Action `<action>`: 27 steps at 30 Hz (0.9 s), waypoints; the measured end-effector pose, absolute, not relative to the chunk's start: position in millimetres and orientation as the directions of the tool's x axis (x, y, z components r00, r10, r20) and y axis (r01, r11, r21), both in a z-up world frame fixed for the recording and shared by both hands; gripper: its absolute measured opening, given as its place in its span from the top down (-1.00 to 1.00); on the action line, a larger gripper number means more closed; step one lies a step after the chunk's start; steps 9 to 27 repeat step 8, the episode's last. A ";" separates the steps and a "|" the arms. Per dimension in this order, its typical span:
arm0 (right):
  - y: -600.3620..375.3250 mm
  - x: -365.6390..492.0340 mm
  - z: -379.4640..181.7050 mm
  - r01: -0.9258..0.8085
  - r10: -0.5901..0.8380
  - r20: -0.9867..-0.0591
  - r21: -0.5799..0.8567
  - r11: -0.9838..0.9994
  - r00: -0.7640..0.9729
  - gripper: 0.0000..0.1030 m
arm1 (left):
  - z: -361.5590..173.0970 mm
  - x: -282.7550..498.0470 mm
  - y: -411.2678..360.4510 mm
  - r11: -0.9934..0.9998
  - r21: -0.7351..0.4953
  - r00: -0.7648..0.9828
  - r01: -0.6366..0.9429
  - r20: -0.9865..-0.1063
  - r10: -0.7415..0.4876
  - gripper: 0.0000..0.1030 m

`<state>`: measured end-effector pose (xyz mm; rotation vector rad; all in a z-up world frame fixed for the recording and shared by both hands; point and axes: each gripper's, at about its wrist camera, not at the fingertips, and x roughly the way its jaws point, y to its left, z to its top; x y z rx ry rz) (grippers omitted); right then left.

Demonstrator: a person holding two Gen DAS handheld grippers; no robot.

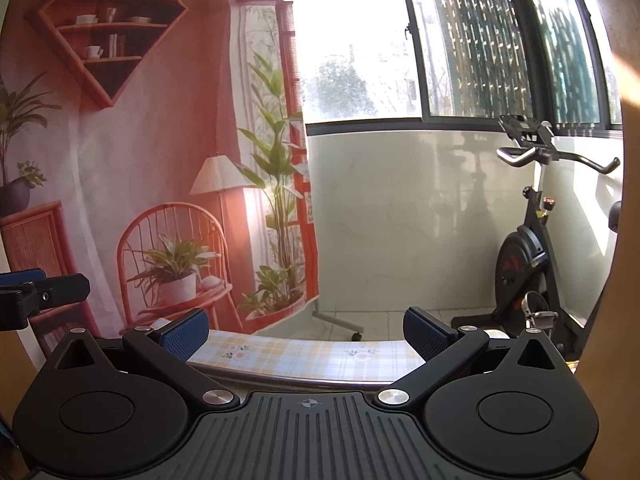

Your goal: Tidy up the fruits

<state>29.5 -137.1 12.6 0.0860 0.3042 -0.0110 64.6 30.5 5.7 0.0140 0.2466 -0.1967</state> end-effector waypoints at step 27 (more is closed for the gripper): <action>-136.2 31.9 10.9 0.026 0.002 -0.306 0.086 0.996 0.952 -0.99 | 4.0 63.9 28.8 0.980 -0.005 0.951 0.197 -0.240 -0.193 -1.00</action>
